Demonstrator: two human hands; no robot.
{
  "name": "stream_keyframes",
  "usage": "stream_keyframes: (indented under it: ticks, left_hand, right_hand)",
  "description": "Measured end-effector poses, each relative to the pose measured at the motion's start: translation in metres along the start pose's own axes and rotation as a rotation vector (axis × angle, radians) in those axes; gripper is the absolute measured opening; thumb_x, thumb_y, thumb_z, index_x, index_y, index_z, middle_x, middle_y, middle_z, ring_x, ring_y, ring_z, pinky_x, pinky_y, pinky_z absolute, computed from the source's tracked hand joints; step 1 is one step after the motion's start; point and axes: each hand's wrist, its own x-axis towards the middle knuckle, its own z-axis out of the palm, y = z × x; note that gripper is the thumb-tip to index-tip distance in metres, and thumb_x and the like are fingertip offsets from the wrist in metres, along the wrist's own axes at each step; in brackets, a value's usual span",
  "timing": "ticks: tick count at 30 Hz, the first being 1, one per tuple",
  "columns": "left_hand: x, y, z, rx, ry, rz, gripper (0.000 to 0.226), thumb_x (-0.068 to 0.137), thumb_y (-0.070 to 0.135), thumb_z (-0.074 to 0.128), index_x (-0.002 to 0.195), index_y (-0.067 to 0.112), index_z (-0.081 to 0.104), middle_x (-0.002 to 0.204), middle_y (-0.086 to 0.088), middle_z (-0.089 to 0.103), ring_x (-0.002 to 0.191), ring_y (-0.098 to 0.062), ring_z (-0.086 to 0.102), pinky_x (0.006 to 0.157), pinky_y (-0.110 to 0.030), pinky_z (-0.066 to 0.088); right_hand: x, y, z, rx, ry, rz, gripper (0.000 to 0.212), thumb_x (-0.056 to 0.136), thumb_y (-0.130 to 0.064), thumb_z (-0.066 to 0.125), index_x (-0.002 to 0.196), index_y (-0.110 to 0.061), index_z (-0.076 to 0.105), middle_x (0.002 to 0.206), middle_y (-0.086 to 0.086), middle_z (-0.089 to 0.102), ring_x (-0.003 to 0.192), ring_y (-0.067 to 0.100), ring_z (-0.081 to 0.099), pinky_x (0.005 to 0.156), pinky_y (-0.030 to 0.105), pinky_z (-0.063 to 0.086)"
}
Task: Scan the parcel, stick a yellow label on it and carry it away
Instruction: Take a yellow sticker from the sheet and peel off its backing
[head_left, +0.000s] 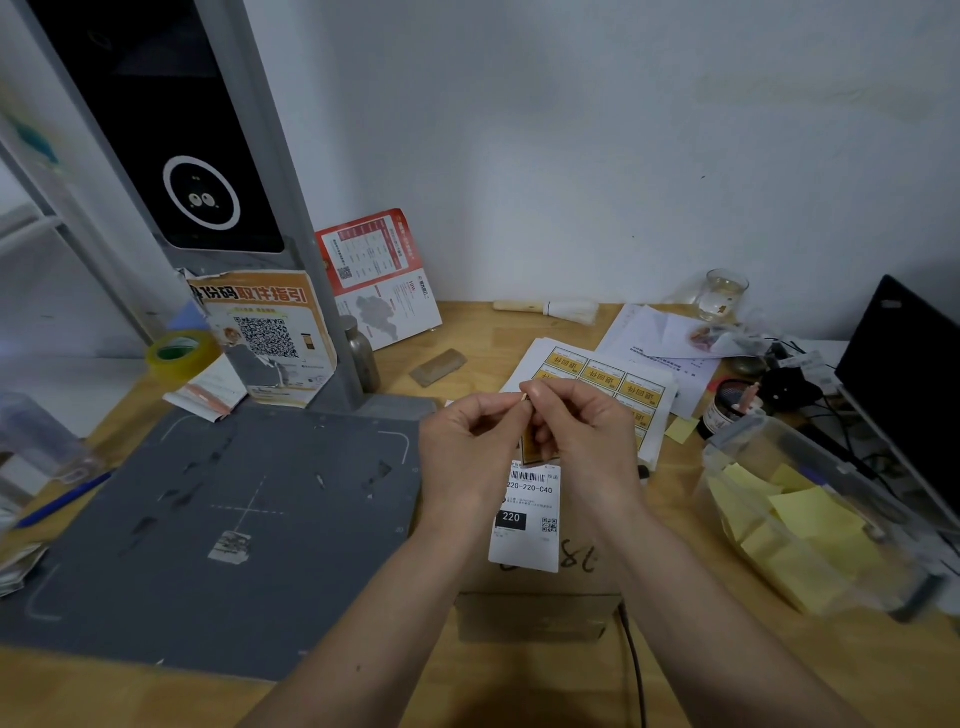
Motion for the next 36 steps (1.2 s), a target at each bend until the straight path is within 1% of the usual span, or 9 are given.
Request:
stream_keyframes:
  ticks: [5, 9, 13, 16, 21, 28, 31, 33, 36]
  left_hand:
    - [0.0002, -0.0017, 0.0002, -0.012, -0.001, 0.006, 0.011, 0.079, 0.01, 0.073, 0.077, 0.02, 0.077, 0.073, 0.001, 0.076, 0.07, -0.005, 0.069, 0.069, -0.02, 0.056]
    - [-0.0002, -0.0033, 0.0014, -0.011, -0.019, 0.033, 0.008, 0.08, 0.01, 0.073, 0.077, 0.017, 0.076, 0.078, -0.004, 0.075, 0.067, -0.002, 0.066, 0.063, -0.015, 0.051]
    - [-0.0012, -0.0058, 0.0006, -0.015, -0.019, 0.04, 0.006, 0.08, 0.009, 0.073, 0.079, 0.014, 0.076, 0.079, -0.007, 0.075, 0.068, -0.004, 0.066, 0.061, -0.013, 0.05]
    - [-0.0013, -0.0058, 0.0017, -0.032, -0.018, 0.021, 0.005, 0.08, 0.01, 0.073, 0.08, 0.014, 0.077, 0.079, -0.007, 0.075, 0.069, -0.005, 0.067, 0.063, -0.014, 0.051]
    - [-0.0014, -0.0044, 0.0036, -0.044, -0.021, 0.005, 0.006, 0.08, 0.01, 0.074, 0.082, 0.015, 0.078, 0.079, -0.004, 0.076, 0.074, -0.009, 0.07, 0.07, -0.019, 0.056]
    - [-0.0011, -0.004, 0.0059, -0.047, -0.012, -0.016, 0.007, 0.079, 0.012, 0.074, 0.085, 0.013, 0.078, 0.081, -0.003, 0.077, 0.074, -0.008, 0.07, 0.067, -0.016, 0.055]
    - [0.0005, -0.0046, 0.0056, -0.044, 0.0, -0.017, 0.006, 0.079, 0.013, 0.074, 0.083, 0.015, 0.079, 0.079, -0.003, 0.077, 0.074, -0.011, 0.07, 0.069, -0.02, 0.055]
    - [0.0018, -0.0048, 0.0052, -0.044, 0.003, -0.017, 0.005, 0.079, 0.013, 0.074, 0.082, 0.014, 0.078, 0.079, -0.005, 0.076, 0.074, -0.014, 0.07, 0.071, -0.024, 0.057]
    - [0.0023, -0.0043, 0.0047, -0.047, 0.002, -0.015, 0.004, 0.079, 0.013, 0.074, 0.081, 0.012, 0.077, 0.078, -0.007, 0.076, 0.072, -0.013, 0.069, 0.068, -0.023, 0.056]
  right_hand:
    - [-0.0012, -0.0012, -0.0016, 0.007, -0.015, 0.006, 0.01, 0.088, -0.013, 0.064, 0.087, -0.012, 0.074, 0.063, -0.001, 0.06, 0.059, 0.007, 0.051, 0.051, 0.014, 0.045]
    - [-0.0001, -0.0007, -0.0021, 0.059, -0.001, 0.05, 0.011, 0.087, -0.016, 0.066, 0.087, -0.007, 0.073, 0.06, 0.0, 0.057, 0.056, 0.008, 0.05, 0.051, 0.018, 0.045]
    - [0.0004, -0.0002, -0.0028, 0.05, -0.008, 0.049, 0.01, 0.086, -0.014, 0.066, 0.087, -0.006, 0.073, 0.063, 0.003, 0.059, 0.057, 0.008, 0.051, 0.051, 0.017, 0.045]
    - [-0.0005, 0.0001, -0.0037, 0.058, -0.009, 0.036, 0.01, 0.087, -0.013, 0.066, 0.087, -0.007, 0.074, 0.063, 0.003, 0.06, 0.057, 0.007, 0.051, 0.05, 0.016, 0.045]
    - [-0.0011, 0.0002, -0.0034, 0.067, 0.026, 0.016, 0.009, 0.087, -0.013, 0.066, 0.087, -0.009, 0.075, 0.057, -0.001, 0.057, 0.054, 0.007, 0.049, 0.047, 0.015, 0.043]
    - [0.0009, 0.0018, -0.0026, 0.005, 0.038, -0.01, 0.009, 0.087, -0.015, 0.066, 0.086, -0.013, 0.075, 0.059, -0.001, 0.056, 0.056, 0.008, 0.048, 0.048, 0.015, 0.043]
    - [0.0005, 0.0021, -0.0026, -0.013, 0.023, -0.028, 0.009, 0.088, -0.015, 0.066, 0.086, -0.017, 0.075, 0.062, -0.004, 0.06, 0.059, 0.008, 0.05, 0.051, 0.014, 0.045]
    - [0.0008, 0.0018, -0.0024, -0.002, 0.012, -0.023, 0.01, 0.088, -0.014, 0.066, 0.085, -0.018, 0.075, 0.064, -0.002, 0.061, 0.059, 0.007, 0.05, 0.05, 0.014, 0.045]
    - [0.0027, 0.0001, -0.0018, 0.04, -0.001, 0.01, 0.011, 0.087, -0.016, 0.066, 0.082, -0.018, 0.075, 0.061, 0.001, 0.058, 0.056, 0.007, 0.049, 0.05, 0.017, 0.045]
